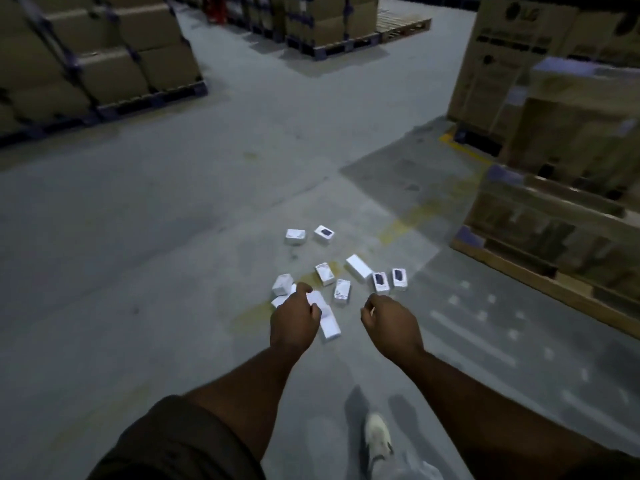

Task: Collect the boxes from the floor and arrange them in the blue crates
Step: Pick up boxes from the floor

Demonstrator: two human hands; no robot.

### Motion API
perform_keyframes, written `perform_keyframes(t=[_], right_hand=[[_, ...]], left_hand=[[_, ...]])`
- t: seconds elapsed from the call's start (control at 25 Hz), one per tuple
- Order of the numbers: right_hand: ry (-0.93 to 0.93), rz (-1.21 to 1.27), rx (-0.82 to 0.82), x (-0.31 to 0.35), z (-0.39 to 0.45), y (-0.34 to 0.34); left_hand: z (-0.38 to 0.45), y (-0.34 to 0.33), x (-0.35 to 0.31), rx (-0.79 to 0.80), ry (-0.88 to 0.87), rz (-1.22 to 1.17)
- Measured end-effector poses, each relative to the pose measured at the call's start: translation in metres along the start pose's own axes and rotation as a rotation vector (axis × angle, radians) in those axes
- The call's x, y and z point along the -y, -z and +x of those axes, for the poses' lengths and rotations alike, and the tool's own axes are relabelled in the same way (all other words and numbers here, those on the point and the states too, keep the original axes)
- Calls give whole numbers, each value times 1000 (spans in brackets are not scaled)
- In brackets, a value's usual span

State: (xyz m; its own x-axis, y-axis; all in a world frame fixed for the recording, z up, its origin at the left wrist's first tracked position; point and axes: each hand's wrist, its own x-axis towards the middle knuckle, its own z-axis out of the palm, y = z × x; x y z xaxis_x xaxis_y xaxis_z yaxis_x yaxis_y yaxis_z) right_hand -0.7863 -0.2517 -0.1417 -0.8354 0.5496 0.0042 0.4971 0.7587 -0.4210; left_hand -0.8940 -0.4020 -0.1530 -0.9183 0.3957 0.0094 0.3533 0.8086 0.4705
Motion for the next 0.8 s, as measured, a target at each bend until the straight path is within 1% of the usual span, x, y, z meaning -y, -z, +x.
perform_keyframes(t=[0.2,0.32,0.44,0.64,0.8], right_hand=[[143,41,77,27,83,-21],[192,71,142,45,126,-29],[221,67,173,67,164,-43],[266,25,225,110,213,-77],[241,14,219,158,252,-121]], left_hand=[[50,15,28,-47,181,62],[77,27,41,-110,252,57],[107,40,53,-164,313,28],[157,47,86,-150,359,-13],[211,55,141,-134,350,-15]])
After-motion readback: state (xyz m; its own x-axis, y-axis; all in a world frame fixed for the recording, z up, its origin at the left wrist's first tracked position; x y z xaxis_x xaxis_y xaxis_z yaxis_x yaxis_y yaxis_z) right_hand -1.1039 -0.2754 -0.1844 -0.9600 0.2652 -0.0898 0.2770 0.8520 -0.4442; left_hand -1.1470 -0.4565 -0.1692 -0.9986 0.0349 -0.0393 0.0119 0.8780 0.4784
